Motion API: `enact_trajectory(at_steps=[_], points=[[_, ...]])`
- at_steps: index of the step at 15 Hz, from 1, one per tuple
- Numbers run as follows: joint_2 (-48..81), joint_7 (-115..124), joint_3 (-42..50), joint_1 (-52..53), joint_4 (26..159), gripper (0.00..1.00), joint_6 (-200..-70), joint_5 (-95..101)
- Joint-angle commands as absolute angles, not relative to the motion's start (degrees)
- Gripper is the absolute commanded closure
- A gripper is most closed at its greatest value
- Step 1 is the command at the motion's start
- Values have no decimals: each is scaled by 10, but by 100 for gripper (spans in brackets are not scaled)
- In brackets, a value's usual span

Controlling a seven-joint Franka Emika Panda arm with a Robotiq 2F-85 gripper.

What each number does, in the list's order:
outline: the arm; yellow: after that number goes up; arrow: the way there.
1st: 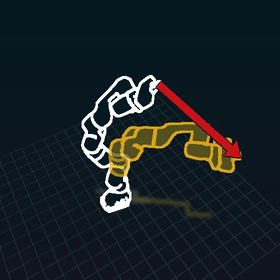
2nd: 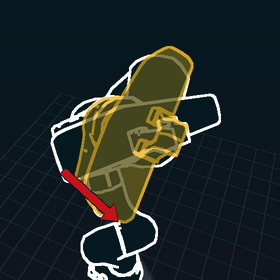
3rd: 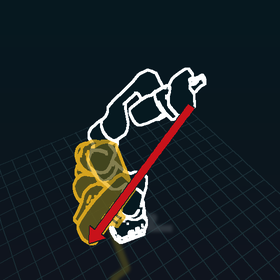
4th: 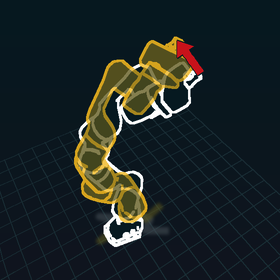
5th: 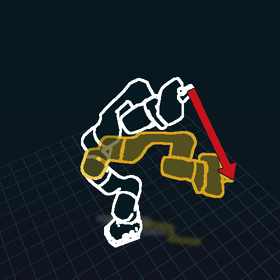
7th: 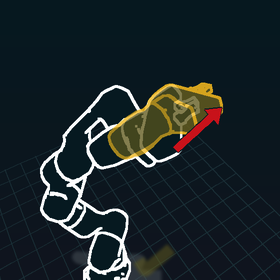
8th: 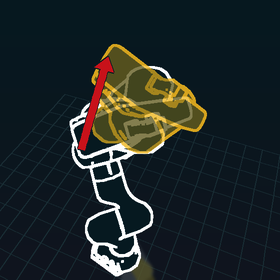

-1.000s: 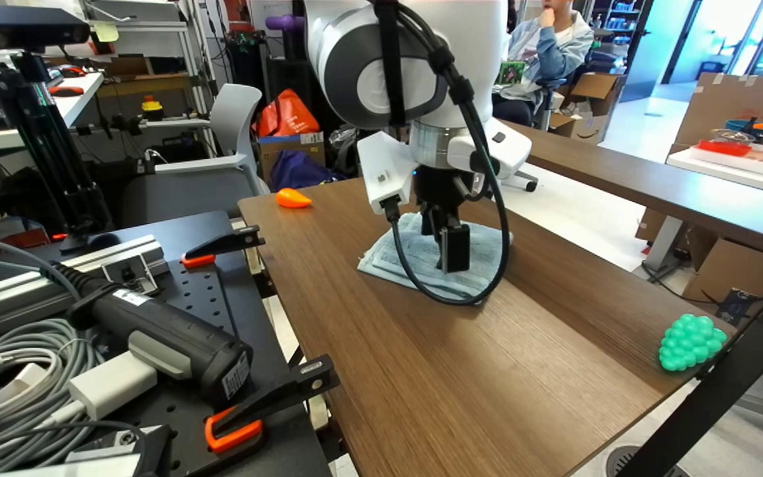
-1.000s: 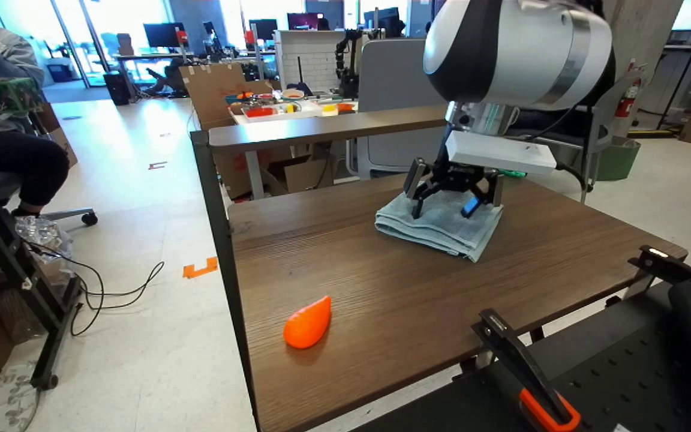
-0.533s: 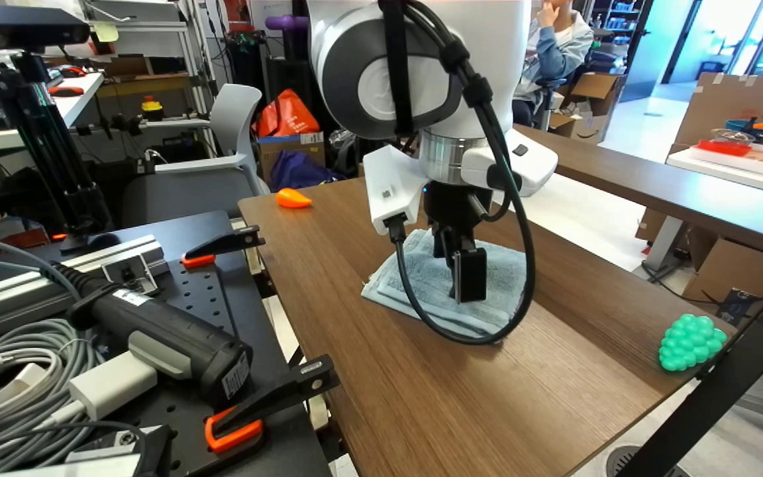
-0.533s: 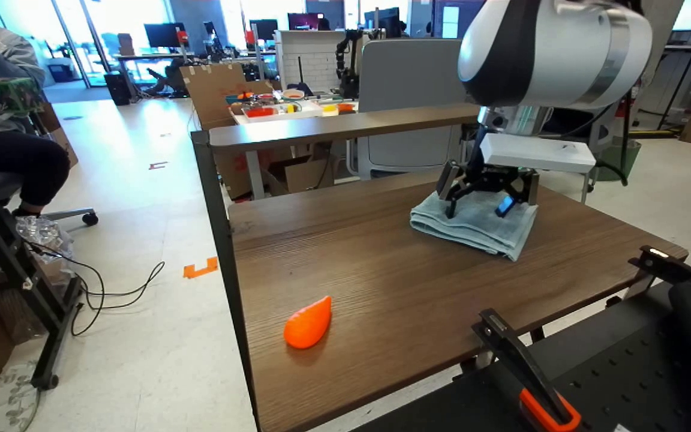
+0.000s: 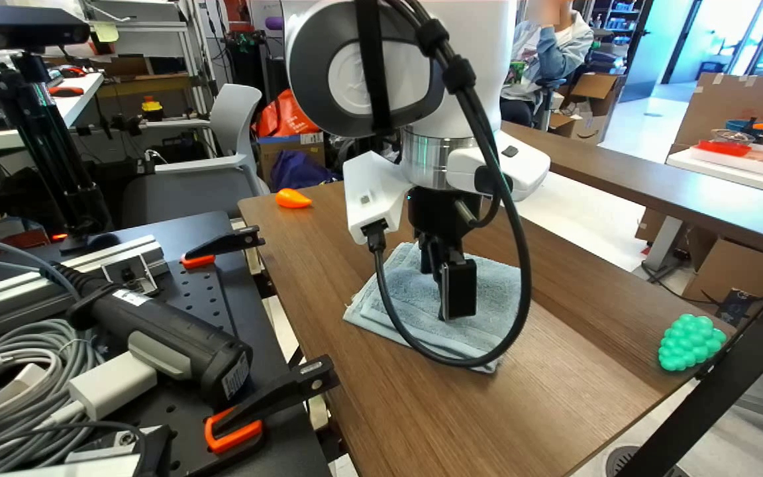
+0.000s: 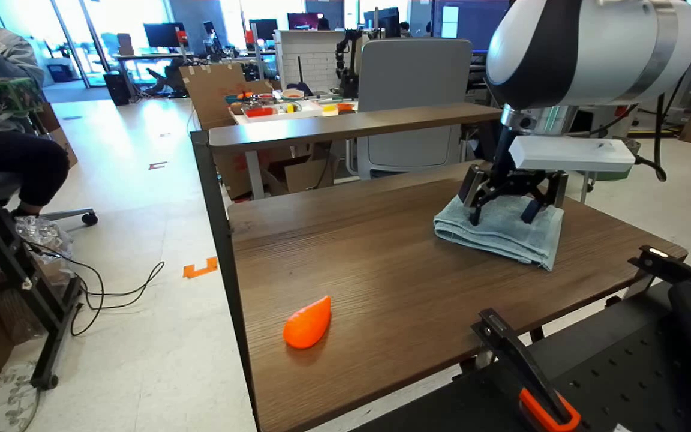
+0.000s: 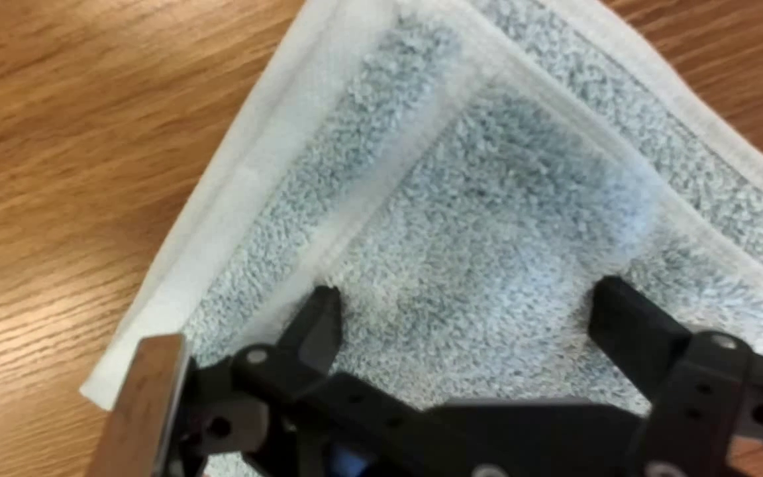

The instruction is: Use the cloth to wipe

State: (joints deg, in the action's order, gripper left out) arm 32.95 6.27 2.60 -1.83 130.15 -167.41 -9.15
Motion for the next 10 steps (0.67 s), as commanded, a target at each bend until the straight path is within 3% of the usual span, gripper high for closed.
enact_trajectory(at_steps=[1, 7, 10], points=[[329, 67, 24, -20, 1301, 0, -1673, -86], [379, 44, -95, -108, 1211, 0, -1692, -164], [397, 68, -96, -96, 1155, 0, -1648, -168]])
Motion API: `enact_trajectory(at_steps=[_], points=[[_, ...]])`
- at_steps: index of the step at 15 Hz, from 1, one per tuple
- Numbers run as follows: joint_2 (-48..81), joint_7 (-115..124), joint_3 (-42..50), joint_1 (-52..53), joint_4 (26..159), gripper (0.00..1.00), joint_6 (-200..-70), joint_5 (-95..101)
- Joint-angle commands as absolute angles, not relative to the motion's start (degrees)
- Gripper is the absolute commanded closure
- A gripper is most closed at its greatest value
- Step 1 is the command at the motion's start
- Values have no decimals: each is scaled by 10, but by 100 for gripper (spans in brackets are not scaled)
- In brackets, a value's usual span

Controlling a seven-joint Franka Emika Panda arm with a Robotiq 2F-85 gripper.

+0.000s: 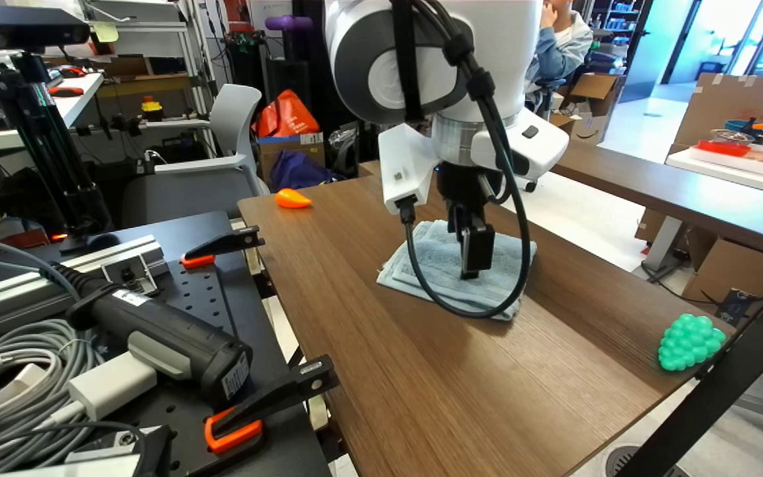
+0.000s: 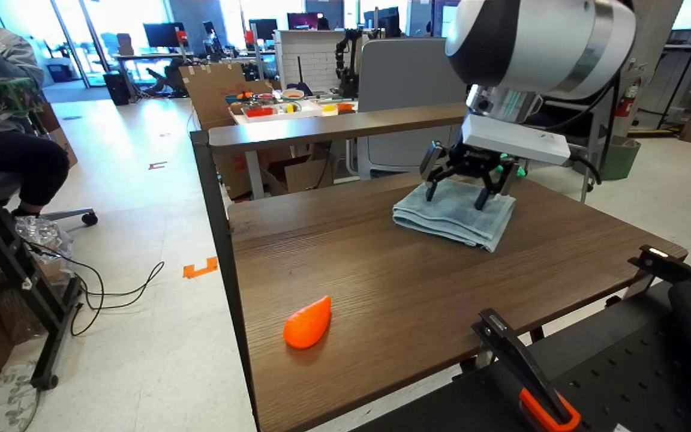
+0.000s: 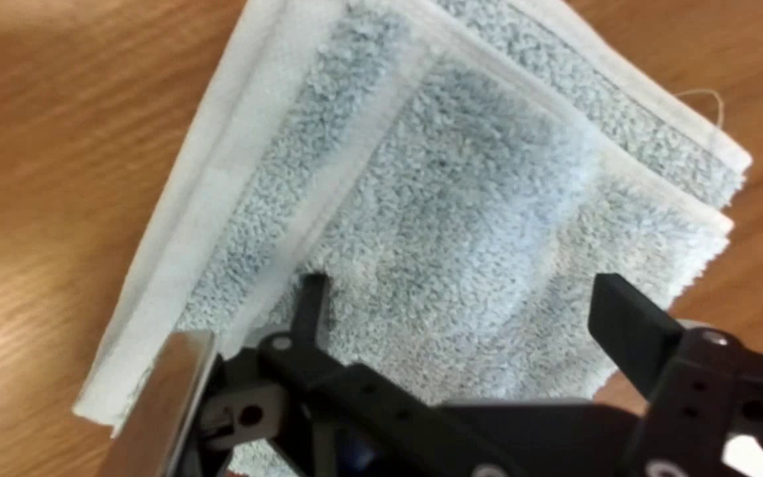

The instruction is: Use the cloth to wipe

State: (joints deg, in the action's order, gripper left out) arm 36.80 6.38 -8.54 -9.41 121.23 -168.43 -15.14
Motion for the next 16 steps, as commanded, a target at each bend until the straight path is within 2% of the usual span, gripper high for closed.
enact_trajectory(at_steps=[1, 9, 10, 16], points=[[401, 80, -70, -72, 1151, 0, -1642, -154], [441, 196, 147, 96, 1151, 0, -1556, -3], [419, 162, 94, 49, 1157, 0, -1574, -34], [421, 188, 131, 83, 1157, 0, -1566, -8]])
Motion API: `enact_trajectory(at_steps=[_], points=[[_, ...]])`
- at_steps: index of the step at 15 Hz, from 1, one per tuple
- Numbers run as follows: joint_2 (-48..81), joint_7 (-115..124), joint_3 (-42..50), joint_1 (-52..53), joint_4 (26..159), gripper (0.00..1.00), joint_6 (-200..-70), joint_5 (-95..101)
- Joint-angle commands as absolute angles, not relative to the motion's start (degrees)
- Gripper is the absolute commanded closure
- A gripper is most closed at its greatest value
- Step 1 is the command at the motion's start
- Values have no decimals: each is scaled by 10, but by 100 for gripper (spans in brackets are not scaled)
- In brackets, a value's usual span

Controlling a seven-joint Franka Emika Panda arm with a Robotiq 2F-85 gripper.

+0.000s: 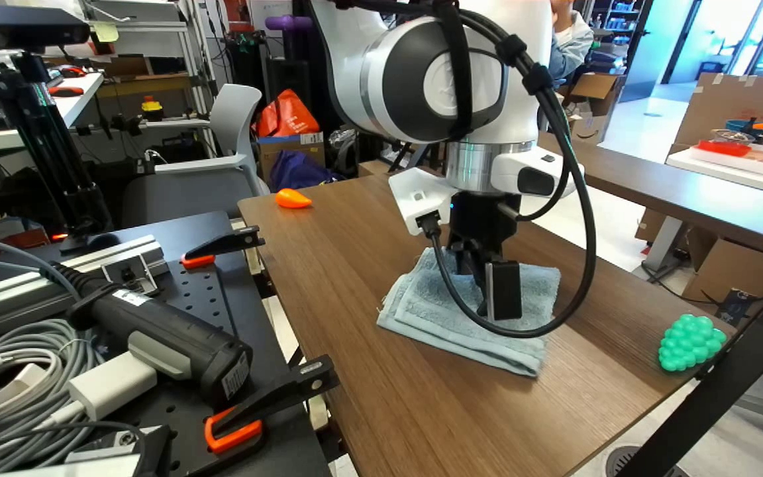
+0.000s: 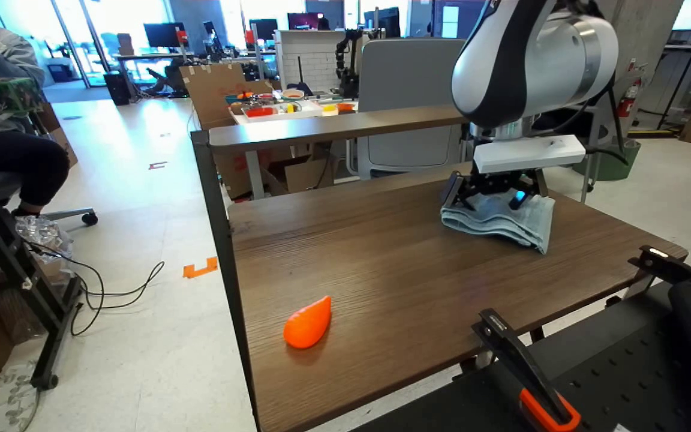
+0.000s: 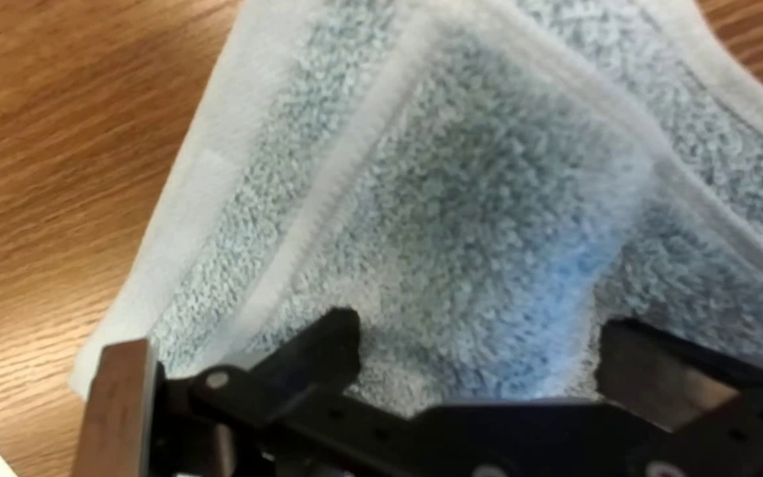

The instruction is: Use the cloth to wipe

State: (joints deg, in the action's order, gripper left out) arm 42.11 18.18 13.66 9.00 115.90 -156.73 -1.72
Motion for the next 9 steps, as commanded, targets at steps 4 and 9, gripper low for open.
enact_trajectory(at_steps=[4, 9], points=[[421, 188, 132, 83, 1157, 0, -1566, -8], [461, 222, 149, 110, 1121, 0, -1517, 10]])
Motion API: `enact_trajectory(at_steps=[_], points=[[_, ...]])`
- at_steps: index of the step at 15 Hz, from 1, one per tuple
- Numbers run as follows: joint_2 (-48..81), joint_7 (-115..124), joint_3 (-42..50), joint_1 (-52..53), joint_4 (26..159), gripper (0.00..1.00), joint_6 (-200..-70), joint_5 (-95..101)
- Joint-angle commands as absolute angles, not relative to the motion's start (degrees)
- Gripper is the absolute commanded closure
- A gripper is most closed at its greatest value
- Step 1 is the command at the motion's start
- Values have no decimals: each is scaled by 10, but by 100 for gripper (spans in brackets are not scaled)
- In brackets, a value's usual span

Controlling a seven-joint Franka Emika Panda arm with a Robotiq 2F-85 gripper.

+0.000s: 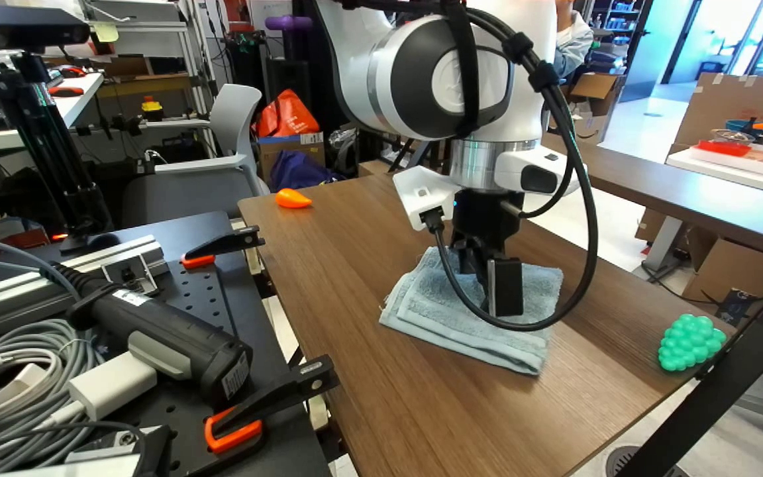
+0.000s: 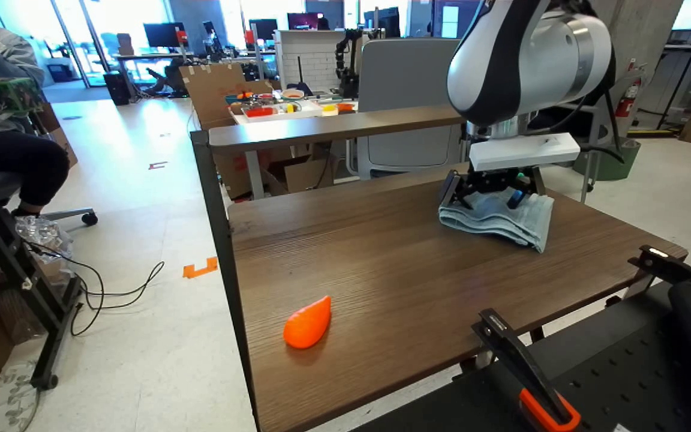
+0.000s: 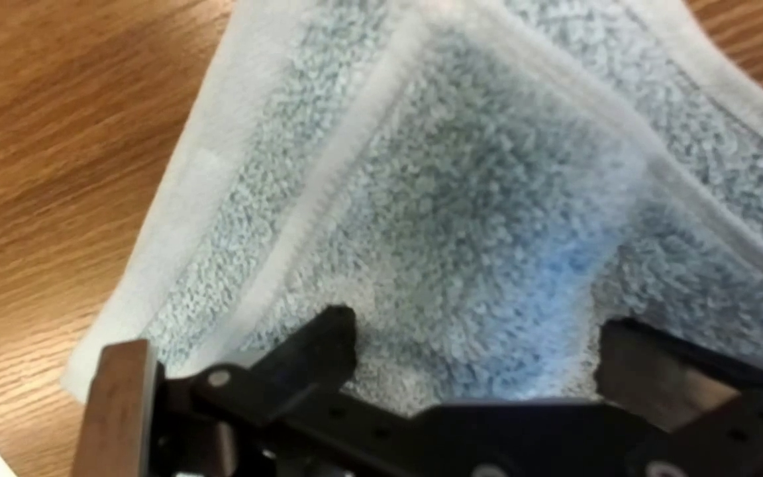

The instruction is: Use the cloth to wipe

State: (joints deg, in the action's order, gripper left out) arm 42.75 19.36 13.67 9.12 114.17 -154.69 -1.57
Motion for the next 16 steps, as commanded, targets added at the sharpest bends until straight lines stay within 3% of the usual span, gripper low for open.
enact_trajectory(at_steps=[1, 10, 16], points=[[461, 223, 154, 117, 1129, 0, -1515, 23], [437, 242, 195, 197, 1216, 0, -1610, 145], [446, 213, 110, 93, 1108, 0, -1526, 29]])
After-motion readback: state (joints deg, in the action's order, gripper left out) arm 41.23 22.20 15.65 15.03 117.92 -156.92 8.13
